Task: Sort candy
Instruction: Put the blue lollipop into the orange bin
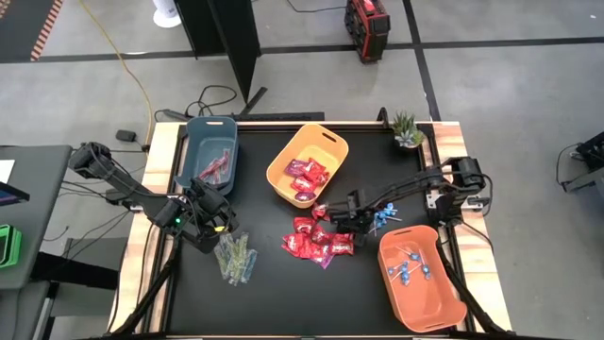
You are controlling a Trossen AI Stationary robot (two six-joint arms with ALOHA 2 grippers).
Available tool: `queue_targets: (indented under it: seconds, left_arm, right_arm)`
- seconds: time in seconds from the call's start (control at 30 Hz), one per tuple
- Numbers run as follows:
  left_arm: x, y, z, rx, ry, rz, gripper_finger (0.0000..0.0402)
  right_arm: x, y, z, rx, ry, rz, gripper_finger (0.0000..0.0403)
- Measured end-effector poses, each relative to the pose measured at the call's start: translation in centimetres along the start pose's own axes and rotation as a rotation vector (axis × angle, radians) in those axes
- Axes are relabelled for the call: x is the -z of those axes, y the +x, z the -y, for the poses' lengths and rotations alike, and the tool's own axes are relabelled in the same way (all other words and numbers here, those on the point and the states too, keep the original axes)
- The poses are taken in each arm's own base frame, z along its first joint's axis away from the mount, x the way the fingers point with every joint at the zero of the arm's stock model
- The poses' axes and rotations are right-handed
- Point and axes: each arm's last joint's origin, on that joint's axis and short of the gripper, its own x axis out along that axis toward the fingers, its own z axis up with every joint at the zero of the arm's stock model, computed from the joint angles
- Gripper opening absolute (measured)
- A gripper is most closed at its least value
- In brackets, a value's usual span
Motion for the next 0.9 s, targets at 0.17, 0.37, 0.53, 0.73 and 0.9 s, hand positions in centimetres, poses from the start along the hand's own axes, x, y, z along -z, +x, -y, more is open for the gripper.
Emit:
queue_targets:
  seconds: [0.17, 0.37, 0.53, 0.73, 0.9]
  left_arm:
    - [0.0, 0.0, 0.0, 0.0, 0.0, 0.0, 0.027]
    - [0.0, 0.0, 0.0, 0.0, 0.0, 0.0, 0.027]
    - [0.0, 0.0, 0.0, 0.0, 0.0, 0.0, 0.027]
    - [0.0, 0.0, 0.0, 0.0, -0.001, 0.0, 0.027]
    - [0.0, 0.0, 0.0, 0.0, 0.0, 0.0, 0.027]
  right_arm:
    - [0.0, 0.0, -0.1, -0.026, 0.003, -0.011, 0.0061]
    - [0.0, -0.5, -0.1, -0.037, 0.002, -0.016, 0.0032]
    - [-0.6, -2.0, -0.6, -0.044, -0.022, -0.011, 0.0035]
    - [-1.4, -4.5, -1.2, -0.054, -0.06, 0.021, 0.0032]
    - [-2.3, -6.8, -1.9, -0.08, -0.115, 0.09, 0.0033]
